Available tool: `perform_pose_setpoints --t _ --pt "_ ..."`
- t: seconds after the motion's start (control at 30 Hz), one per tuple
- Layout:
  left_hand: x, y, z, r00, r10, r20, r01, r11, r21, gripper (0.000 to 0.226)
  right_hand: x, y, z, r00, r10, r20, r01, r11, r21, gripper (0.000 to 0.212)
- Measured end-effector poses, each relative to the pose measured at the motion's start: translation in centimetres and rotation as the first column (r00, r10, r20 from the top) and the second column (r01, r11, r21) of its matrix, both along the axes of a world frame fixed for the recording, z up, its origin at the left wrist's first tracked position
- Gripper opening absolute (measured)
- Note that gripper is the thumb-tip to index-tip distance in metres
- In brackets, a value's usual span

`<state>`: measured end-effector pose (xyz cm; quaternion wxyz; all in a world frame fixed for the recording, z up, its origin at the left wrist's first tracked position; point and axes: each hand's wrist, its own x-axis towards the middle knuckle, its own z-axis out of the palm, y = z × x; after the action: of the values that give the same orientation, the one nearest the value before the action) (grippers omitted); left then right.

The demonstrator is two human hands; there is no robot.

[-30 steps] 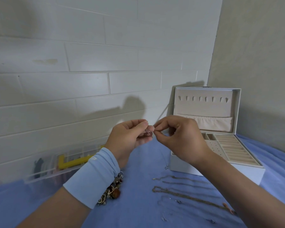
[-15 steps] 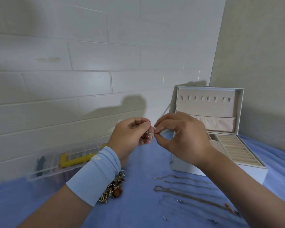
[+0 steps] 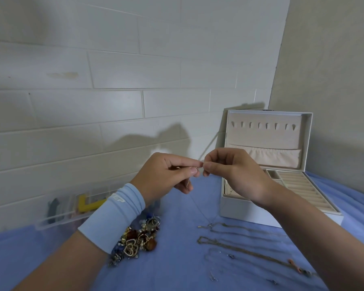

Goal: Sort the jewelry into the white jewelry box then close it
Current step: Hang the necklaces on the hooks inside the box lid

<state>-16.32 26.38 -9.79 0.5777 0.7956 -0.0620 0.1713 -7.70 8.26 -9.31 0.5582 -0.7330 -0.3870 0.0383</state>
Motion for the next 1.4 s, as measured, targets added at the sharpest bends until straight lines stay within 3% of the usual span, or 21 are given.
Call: perform_pose_setpoints --t 0.27,0.4,0.5,0.67,0.93,1.03,1.1,1.2,1.27,1.4 --pt "-0.4 0.0 1.1 0.997 0.031 -0.066 -0.012 0.964 0.266 0.011 -0.5 -0.1 0.4 0.999 -0.009 0.031 0.011 0.998 -0.055 0.011" --pt "-0.4 -0.5 0.9 0.991 0.129 0.026 -0.129 0.912 0.388 0.009 -0.5 -0.6 0.8 0.997 -0.013 0.079 0.023 0.991 -0.131 0.013" --pt "-0.4 -0.6 1.0 0.977 0.200 0.070 -0.210 0.868 0.451 0.013 -0.7 -0.6 0.9 0.985 -0.021 0.172 0.058 0.976 -0.212 0.011" --pt "-0.6 -1.4 1.2 0.969 0.244 0.038 -0.211 0.734 0.645 0.019 -1.0 -0.3 0.6 0.925 -0.022 0.380 0.130 0.956 -0.261 0.007" --pt "-0.6 -1.7 1.4 0.965 0.261 0.013 -0.197 0.695 0.691 0.023 -0.3 -0.7 0.1 0.837 0.065 0.544 0.176 0.908 -0.380 0.010" --pt "-0.6 -1.9 1.1 0.967 0.255 -0.027 -0.179 0.746 0.641 0.023 0.2 -0.7 -0.2 0.749 0.105 0.654 0.211 0.898 -0.386 0.013" --pt "-0.4 -2.0 0.9 0.966 0.248 -0.076 -0.168 0.822 0.544 0.023 0.4 -0.6 -0.4 0.623 0.094 0.777 0.263 0.910 -0.320 0.009" --pt "-0.2 -2.3 0.8 0.957 0.215 -0.194 -0.188 0.971 0.150 0.019 0.6 0.1 -0.8 0.413 -0.030 0.910 0.326 0.938 -0.117 0.006" --pt "-0.2 -2.4 1.1 0.953 0.156 -0.261 -0.192 0.975 -0.115 0.015 0.8 0.5 -1.2 0.320 -0.170 0.932 0.335 0.941 0.056 0.008" --pt "-0.2 -2.2 1.4 0.952 0.080 -0.295 -0.176 0.933 -0.315 0.009 1.0 1.0 -2.0 0.274 -0.376 0.885 0.313 0.905 0.288 0.011"
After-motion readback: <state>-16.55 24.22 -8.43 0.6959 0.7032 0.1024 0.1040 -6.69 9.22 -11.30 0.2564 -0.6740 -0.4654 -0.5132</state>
